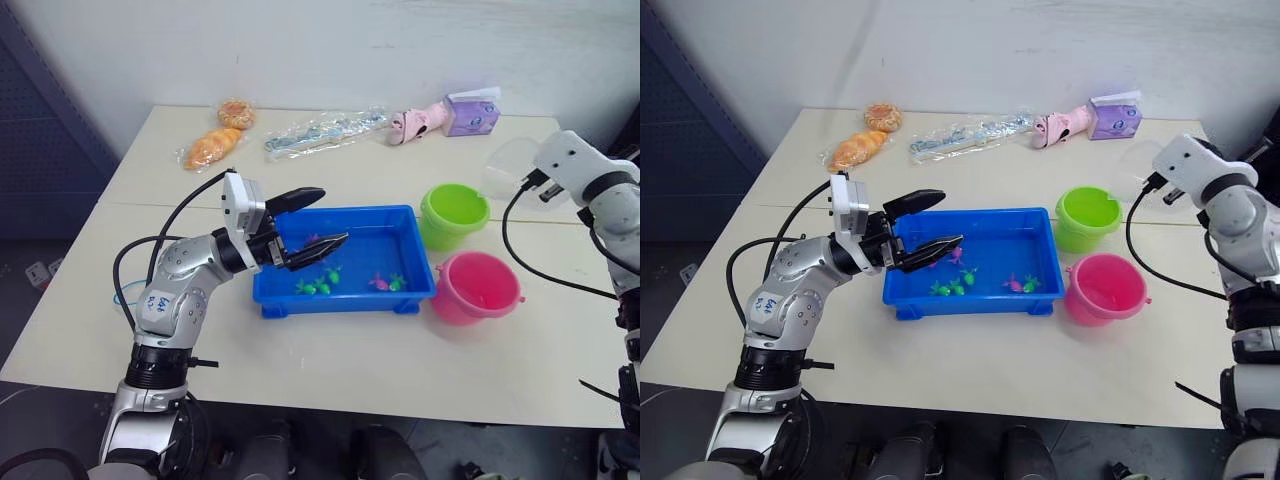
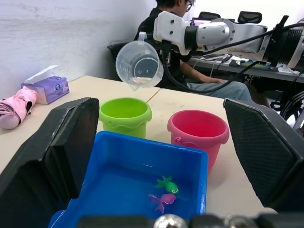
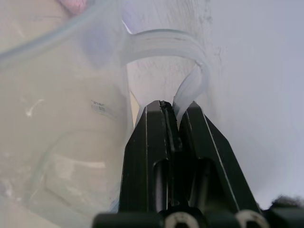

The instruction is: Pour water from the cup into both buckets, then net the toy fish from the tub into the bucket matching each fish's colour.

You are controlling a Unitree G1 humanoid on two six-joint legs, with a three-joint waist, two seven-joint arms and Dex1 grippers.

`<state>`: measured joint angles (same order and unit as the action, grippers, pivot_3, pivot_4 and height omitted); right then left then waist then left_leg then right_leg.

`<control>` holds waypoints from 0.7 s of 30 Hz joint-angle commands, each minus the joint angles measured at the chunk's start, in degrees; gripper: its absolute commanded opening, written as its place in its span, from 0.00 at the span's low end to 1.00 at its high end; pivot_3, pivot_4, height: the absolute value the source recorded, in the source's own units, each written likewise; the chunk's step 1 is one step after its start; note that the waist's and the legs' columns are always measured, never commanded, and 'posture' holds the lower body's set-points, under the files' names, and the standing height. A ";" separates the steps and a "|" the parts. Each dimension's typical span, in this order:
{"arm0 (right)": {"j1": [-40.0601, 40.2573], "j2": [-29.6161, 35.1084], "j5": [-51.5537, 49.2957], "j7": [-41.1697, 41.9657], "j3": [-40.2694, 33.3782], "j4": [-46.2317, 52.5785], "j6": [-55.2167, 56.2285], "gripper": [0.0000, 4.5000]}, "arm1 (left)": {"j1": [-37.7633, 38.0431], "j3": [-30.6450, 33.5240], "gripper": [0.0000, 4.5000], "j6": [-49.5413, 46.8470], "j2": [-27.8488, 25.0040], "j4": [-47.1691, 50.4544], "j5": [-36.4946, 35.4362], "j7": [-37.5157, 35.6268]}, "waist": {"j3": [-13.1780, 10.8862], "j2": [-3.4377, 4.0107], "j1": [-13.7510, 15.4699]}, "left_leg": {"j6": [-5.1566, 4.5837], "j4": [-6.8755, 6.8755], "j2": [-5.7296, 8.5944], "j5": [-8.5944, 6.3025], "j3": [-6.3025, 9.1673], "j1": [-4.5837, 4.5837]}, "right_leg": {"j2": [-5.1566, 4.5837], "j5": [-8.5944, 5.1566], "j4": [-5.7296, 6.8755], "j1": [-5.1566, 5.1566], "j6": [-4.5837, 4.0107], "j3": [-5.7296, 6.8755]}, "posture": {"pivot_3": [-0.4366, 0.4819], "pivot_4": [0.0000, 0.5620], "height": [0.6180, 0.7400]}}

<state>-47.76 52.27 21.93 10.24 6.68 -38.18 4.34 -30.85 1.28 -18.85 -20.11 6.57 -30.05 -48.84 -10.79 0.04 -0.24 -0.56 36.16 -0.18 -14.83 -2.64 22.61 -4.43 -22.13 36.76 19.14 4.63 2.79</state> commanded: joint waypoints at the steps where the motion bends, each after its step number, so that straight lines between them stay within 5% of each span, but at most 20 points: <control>1: -3.11 -0.07 4.10 -5.80 0.70 -1.75 2.44 0.00 | -0.11 0.66 1.00 0.08 -0.23 2.45 -1.03 0.30 | 0.00 0.00 0.00 | 0.01 0.04 0.00 0.01 0.00 0.13 | 0.00 0.00 0.06 0.17 0.00 -0.01 | 0.48 0.27 1.00; 21: -7.49 -0.70 19.93 -21.44 9.61 -7.24 9.83 0.00 | 0.10 -0.56 1.00 0.38 0.40 2.92 -0.84 0.73 | 0.00 0.01 -0.13 | 0.00 0.23 -0.01 0.07 0.01 0.63 | 0.01 0.00 0.50 0.67 0.00 0.01 | 0.48 0.27 1.00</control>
<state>-53.59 51.07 41.07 -9.16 16.65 -45.46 13.82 -30.85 0.58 -18.86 -19.96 6.73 -30.05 -48.26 -10.79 0.04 -0.37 -0.55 36.39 -0.19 -14.76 -2.64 23.24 -4.42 -22.13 37.28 19.82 4.62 2.80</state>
